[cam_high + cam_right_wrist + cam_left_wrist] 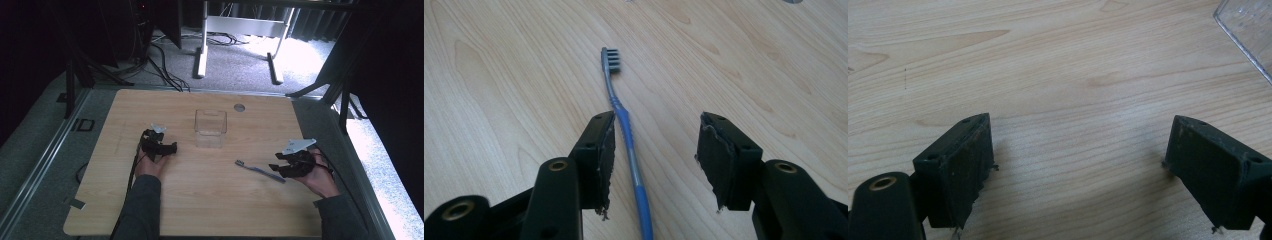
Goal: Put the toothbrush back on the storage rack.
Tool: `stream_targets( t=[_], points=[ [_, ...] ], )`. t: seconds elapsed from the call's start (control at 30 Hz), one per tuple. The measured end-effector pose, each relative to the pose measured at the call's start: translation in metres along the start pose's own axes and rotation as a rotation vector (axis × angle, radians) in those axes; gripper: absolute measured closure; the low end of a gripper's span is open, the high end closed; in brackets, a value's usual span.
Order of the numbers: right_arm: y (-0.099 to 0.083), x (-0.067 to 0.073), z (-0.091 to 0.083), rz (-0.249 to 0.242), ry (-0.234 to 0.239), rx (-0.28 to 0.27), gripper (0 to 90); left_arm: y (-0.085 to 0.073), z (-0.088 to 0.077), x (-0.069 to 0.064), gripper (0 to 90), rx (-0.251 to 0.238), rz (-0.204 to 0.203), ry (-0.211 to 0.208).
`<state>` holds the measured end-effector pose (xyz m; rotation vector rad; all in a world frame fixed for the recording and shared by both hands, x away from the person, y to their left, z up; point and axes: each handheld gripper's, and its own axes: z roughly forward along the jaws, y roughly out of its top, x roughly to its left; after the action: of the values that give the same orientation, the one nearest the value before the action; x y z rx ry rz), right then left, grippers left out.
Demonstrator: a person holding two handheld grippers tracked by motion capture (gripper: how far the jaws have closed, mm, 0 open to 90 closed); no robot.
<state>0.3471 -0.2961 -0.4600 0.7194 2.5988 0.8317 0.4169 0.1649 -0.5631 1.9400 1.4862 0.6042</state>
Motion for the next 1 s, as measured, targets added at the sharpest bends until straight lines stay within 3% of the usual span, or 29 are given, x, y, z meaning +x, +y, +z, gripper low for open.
stream_targets(
  t=[1.0],
  points=[
    [0.019, 0.008, 0.008, -0.039, 0.023, 0.043, 49.8, 0.000, 0.000, 0.000, 12.3, 0.000, 0.000, 0.000]
  ],
)
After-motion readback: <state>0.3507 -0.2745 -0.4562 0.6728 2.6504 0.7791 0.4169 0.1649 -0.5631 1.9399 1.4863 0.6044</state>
